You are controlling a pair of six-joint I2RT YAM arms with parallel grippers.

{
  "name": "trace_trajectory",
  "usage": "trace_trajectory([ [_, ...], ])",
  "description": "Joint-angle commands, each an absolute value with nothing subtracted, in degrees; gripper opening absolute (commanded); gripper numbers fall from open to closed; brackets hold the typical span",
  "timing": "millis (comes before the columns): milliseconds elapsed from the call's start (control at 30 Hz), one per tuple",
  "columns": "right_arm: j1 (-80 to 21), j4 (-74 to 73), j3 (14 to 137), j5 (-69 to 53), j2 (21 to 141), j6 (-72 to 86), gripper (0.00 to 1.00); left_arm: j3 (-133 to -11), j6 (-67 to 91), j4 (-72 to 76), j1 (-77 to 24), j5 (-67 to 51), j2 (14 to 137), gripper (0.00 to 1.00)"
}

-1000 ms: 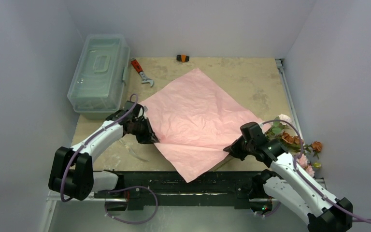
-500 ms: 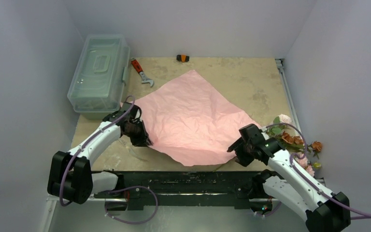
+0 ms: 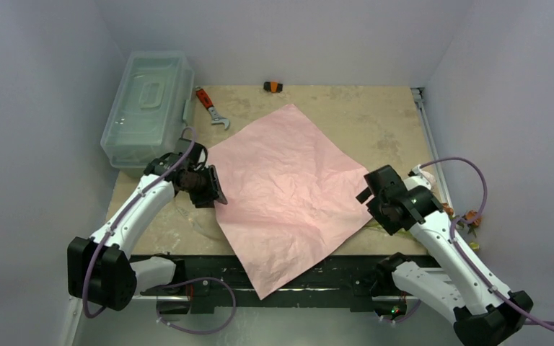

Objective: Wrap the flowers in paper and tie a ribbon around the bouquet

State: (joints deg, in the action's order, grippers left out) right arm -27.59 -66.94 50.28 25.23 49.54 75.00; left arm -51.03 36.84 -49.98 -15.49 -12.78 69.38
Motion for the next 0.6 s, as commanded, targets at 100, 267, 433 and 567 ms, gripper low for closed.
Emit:
trace_trajectory([
  [100,-22.29,-68.38,49.97,33.11,52.84,74.14,0.86,-58.98,34.75,-51.62,-15.29,-9.34,66.9,0.4],
  [267,-12.12,-57.89,45.34,31.13,54.6,66.75,0.73,-54.37,36.31,-44.64,-15.39,-10.44,67.24,0.4],
  [433,-4.99,-49.44,42.79,29.42,59.18,60.26,0.61,-48.81,37.63,-37.63,-15.47,-13.28,69.41,0.4],
  [567,-0.32,-42.07,40.56,27.72,61.23,56.37,0.52,-46.97,38.07,-35.37,-15.71,-15.89,72.49,0.4],
])
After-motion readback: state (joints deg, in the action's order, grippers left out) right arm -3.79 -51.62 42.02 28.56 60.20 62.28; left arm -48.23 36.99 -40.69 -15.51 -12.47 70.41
